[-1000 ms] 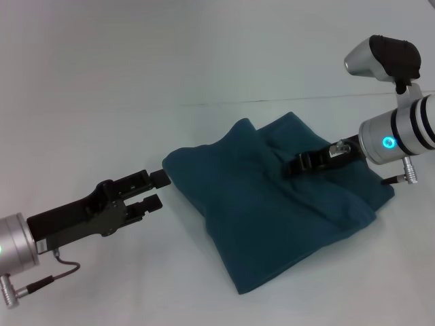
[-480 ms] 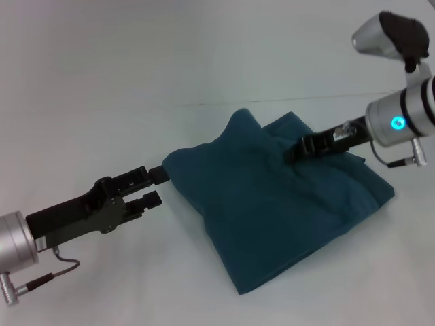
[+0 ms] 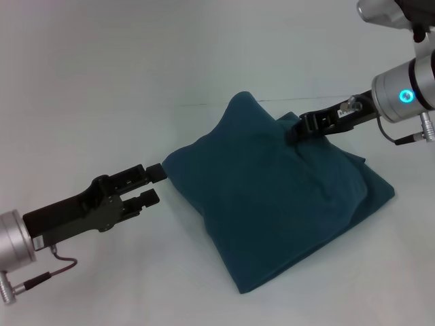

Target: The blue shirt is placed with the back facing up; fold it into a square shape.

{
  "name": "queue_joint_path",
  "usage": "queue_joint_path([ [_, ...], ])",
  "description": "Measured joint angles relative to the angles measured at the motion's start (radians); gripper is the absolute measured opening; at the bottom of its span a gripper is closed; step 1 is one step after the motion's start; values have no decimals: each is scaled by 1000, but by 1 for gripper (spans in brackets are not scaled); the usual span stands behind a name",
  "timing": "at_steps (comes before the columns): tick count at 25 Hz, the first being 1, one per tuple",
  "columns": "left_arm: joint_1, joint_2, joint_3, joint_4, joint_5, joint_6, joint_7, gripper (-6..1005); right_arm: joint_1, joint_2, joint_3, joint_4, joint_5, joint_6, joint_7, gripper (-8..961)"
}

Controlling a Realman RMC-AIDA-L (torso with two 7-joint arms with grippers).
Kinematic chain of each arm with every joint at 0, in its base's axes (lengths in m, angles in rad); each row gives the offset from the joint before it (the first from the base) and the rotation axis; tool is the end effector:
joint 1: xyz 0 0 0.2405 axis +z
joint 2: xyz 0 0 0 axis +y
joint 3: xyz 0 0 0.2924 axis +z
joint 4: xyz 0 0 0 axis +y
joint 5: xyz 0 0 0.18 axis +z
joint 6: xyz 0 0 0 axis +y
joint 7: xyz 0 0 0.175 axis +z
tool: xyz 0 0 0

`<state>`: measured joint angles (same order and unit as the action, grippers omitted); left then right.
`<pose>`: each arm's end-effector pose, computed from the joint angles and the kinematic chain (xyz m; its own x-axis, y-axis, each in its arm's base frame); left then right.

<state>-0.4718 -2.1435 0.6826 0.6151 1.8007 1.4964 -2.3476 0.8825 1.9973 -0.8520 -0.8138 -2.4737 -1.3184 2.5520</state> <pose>-0.2493 0.3311 -0.0545 -0.1350 0.8604 0.4914 0.8513 -0.1531 0.5018 0.2107 0.4493 -0.0132 0.4922 -0.8267 -0.2725 -0.8601 -0.4136 -0.2987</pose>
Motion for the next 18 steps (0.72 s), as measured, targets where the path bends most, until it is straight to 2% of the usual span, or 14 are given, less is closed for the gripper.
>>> queue_joint_path([
  [7,-2,0,0,0,-2,1,1,732,-3,-2,2,-42,-48,4,32,66],
  [18,3,0,-9,0,-3,4,-2,733,-6,-6,32,-137,-41,-69,58,66],
])
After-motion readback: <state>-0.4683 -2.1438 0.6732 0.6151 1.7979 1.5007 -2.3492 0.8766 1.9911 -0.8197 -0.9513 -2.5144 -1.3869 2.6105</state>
